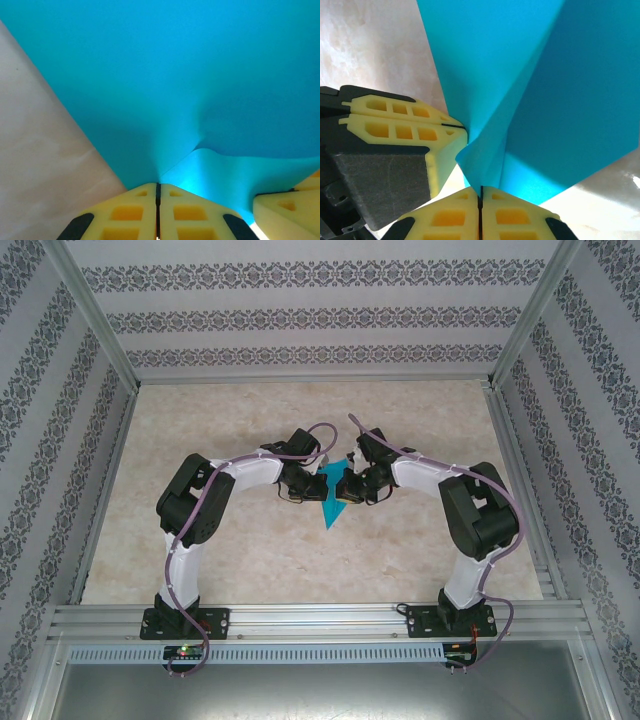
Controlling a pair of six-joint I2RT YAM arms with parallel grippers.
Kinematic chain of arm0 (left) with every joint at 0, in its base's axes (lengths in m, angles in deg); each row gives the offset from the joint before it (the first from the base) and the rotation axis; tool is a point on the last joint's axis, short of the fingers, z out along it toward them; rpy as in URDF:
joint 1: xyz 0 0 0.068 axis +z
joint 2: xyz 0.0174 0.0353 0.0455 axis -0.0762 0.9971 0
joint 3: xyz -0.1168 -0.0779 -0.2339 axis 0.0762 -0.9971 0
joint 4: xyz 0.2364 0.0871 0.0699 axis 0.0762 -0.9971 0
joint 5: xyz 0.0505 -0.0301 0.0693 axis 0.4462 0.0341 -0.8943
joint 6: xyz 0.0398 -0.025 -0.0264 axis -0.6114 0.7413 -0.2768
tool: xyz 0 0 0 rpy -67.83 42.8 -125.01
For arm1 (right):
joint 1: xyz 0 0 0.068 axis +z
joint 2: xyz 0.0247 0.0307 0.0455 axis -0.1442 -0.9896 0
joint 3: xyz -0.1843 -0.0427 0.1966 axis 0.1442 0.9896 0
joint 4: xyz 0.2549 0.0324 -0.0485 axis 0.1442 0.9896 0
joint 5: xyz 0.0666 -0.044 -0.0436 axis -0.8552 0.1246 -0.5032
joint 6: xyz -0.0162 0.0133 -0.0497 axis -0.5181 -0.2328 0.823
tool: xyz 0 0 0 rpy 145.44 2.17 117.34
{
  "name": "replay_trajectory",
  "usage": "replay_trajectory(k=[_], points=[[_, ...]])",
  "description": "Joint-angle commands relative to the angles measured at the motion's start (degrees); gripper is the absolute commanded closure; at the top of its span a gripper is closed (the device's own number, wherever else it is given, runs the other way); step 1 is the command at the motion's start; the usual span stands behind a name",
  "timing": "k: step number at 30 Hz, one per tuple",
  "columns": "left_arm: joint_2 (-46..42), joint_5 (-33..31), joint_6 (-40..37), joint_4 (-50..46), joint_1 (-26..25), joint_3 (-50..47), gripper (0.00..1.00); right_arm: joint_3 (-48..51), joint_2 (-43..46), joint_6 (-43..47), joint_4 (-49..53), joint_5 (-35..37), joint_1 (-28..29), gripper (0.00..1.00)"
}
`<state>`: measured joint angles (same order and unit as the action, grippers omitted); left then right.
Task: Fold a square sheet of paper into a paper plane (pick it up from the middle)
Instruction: Fourth fold the wing at the center of the table.
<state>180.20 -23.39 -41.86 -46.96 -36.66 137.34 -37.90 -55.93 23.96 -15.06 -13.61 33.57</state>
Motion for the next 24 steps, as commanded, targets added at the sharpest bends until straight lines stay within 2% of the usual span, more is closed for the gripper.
replay_trajectory(k=[1,17,24], points=[[3.43,-3.44,-1.27,-5.07,-0.45,-0.99,0.91,-2.04,-1.67,-0.51,-1.00,-1.67,0.82,0.93],[3.25,-2.85,-1.31,-4.55,-0.32,-1.68,0.91,-2.60,-4.91,-3.55,-5.48,-3.56,0.65,0.94],[1.87,-0.13,0.25,-1.62,0.72,-3.30,0.91,-1.16,-5.89,-5.03,-8.51,-5.05,0.15,0.95]])
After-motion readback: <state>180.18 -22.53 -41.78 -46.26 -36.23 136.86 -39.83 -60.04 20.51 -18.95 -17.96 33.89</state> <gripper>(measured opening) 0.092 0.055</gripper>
